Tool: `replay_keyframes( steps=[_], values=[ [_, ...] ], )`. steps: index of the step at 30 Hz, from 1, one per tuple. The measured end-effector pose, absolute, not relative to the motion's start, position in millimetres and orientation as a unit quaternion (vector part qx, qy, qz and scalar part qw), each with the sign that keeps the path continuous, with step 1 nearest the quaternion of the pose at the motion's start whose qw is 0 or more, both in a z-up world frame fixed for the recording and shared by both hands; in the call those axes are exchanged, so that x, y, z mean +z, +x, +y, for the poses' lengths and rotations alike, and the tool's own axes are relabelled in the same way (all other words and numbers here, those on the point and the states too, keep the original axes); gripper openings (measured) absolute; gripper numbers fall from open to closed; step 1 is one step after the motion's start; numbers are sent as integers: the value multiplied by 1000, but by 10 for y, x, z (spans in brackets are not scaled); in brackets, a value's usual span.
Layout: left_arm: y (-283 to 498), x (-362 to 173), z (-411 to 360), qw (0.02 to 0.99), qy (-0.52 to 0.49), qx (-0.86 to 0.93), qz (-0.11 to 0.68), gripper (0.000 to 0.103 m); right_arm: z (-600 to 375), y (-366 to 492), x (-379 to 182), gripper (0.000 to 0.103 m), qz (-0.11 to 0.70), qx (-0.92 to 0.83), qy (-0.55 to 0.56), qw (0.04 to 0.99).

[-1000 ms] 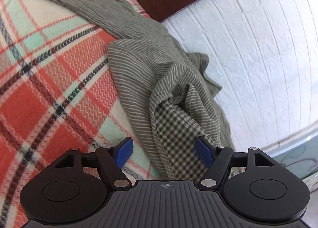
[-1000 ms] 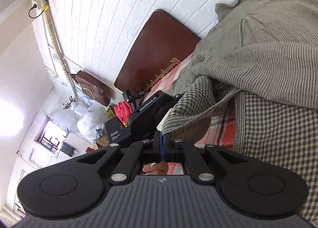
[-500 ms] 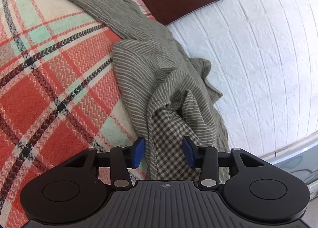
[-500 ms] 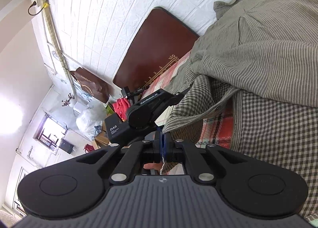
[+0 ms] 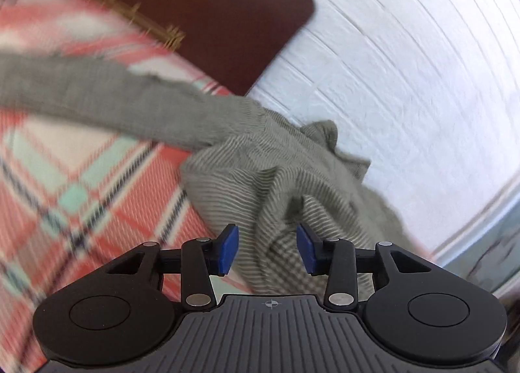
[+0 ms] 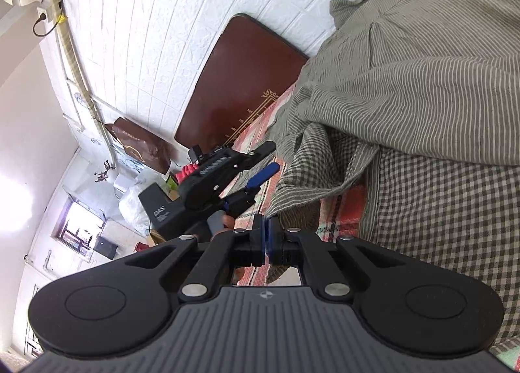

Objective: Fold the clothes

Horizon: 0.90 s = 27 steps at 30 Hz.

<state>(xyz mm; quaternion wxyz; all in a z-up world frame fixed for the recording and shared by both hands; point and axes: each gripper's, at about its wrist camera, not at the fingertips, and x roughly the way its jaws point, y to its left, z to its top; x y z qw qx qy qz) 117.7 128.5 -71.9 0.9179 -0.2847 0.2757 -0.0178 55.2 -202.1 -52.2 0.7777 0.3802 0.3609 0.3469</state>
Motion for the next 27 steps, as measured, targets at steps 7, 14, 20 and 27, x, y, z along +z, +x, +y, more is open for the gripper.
replay_keyframes(
  steps=[7,14,20,27],
  values=[
    [1337,-803,981,938,-150,-37,310,53,-1995,573,-558,3,370,341,383,775],
    [1485,-893,983,935,-145,-25,323,27,-1985,578,-580,3,373,339,383,774],
    [1366,-717,948,950,-122,-11,289,34,-1990,585,-612,3,379,335,386,772],
    [1498,-746,724,953,-6,-16,304,34,-1952,600,-627,3,382,338,386,769]
  ],
)
